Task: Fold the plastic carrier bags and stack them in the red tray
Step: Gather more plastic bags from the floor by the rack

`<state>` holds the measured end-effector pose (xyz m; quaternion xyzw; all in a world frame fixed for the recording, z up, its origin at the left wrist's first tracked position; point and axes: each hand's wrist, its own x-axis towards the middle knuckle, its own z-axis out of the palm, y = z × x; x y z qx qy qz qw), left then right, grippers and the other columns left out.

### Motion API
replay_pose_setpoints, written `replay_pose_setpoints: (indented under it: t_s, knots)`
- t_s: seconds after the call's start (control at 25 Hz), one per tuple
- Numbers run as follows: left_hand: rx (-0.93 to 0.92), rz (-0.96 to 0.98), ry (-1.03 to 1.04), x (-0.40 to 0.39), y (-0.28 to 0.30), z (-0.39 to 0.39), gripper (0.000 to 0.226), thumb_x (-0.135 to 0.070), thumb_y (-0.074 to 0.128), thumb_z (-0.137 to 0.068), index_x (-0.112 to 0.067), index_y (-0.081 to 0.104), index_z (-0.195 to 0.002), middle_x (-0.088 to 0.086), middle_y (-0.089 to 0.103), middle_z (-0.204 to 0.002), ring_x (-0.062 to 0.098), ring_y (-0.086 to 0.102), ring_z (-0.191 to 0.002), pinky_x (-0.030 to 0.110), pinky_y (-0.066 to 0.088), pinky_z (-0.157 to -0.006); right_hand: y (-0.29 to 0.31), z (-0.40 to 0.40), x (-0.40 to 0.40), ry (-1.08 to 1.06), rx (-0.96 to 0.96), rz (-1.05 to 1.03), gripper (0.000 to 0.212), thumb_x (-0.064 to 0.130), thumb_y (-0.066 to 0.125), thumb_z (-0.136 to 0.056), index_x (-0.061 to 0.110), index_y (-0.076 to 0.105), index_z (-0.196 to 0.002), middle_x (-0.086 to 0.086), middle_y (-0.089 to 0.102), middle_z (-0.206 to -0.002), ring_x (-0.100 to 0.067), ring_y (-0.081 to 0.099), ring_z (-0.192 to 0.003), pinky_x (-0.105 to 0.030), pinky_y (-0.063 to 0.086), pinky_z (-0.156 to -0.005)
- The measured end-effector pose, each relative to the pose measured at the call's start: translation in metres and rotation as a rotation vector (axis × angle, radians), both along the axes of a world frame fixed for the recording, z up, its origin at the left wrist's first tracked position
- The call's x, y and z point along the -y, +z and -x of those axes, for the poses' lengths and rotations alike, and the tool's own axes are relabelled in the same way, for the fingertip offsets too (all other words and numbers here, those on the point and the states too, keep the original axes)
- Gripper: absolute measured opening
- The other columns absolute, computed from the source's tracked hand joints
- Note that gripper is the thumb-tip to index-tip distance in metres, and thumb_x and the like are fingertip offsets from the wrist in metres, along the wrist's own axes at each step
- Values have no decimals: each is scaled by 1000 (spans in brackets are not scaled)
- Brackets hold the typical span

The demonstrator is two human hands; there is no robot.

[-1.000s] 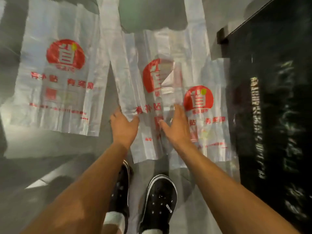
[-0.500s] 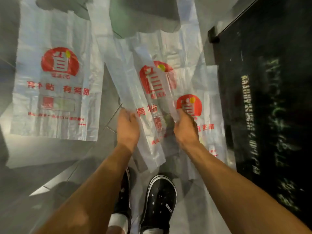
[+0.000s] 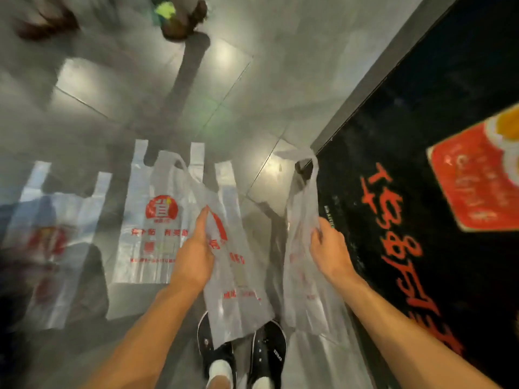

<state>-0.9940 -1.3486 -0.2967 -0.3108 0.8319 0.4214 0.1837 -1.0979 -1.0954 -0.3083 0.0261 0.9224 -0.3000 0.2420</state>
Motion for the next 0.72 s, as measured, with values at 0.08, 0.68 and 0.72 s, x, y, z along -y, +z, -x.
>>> replay_pose_setpoints:
  t_s: [0.08, 0.68, 0.72]
  knots:
    - [-15, 70, -121, 7, 69, 3, 70, 5, 42, -96, -33, 29, -153, 3, 60, -114, 23, 64, -99, 34, 49, -87, 68, 4, -7, 35, -38, 6, 26, 28, 41, -100, 26, 58, -119, -3, 70, -97, -27, 67, -87, -48, 55, -81]
    - [-273, 213, -424, -18, 461, 47, 38, -1, 52, -96, -14, 64, -129, 6, 72, -113, 25, 61, -115, 27, 41, -95, 478, 1, -23, 160, -184, 2, 19, 12, 48, -99, 26, 48, -85, 1, 52, -69, -23, 52, -63, -40, 39, -64]
    - [-299, 200, -461, -22, 471, 47, 39, 1, 53, -94, -15, 65, -128, 8, 72, -109, 27, 62, -112, 28, 42, -94, 493, -9, -30, 106, -190, 2, 19, 11, 48, -98, 25, 49, -85, 0, 55, -72, -25, 53, -66, -36, 36, -66]
